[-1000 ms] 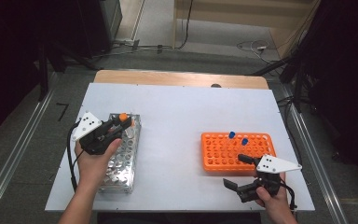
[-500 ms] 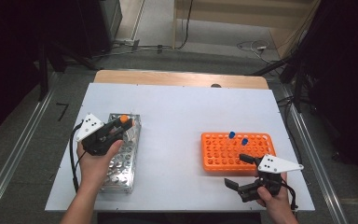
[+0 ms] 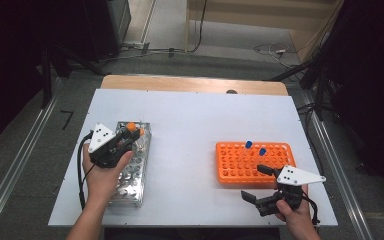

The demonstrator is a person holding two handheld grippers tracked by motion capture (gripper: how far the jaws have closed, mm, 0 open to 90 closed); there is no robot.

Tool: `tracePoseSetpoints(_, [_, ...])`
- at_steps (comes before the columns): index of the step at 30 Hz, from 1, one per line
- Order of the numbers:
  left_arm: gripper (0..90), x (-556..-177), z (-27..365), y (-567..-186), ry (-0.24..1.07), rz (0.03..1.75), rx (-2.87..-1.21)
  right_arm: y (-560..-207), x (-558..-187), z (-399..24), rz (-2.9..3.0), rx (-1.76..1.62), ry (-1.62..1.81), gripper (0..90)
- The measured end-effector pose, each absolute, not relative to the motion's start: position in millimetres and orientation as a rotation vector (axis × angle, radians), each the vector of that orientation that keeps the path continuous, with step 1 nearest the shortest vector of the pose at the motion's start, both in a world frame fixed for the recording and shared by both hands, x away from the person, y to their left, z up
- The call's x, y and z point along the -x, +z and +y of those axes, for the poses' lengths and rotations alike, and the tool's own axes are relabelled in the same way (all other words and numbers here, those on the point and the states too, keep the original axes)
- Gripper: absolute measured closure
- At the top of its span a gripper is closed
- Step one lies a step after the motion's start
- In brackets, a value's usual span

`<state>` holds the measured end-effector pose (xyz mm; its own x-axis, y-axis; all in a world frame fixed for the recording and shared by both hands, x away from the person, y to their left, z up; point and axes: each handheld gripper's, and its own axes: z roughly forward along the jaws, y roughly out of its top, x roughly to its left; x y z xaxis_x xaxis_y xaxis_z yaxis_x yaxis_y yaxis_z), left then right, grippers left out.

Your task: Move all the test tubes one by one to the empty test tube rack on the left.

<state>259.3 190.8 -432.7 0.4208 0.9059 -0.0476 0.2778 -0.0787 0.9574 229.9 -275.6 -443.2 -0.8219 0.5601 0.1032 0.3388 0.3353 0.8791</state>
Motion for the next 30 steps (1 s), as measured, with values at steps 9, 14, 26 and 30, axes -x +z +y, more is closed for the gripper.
tracePoseSetpoints(9, [74.6,-260,186,-438,0.723,1.115,-1.68,-443,-229,-275,2.382,-0.814,1.482,0.0])
tracePoseSetpoints(14, [67.6,-261,185,-437,0.702,1.126,-1.69,-443,-229,-275,2.382,-0.813,1.481,0.0])
tracePoseSetpoints(26, [40.1,-253,189,-427,0.638,1.131,-1.643,-442,-230,-278,2.366,-0.819,1.486,0.0])
tracePoseSetpoints(30, [27.6,-247,187,-421,0.616,1.096,-1.624,-440,-231,-280,2.35,-0.826,1.493,0.0])
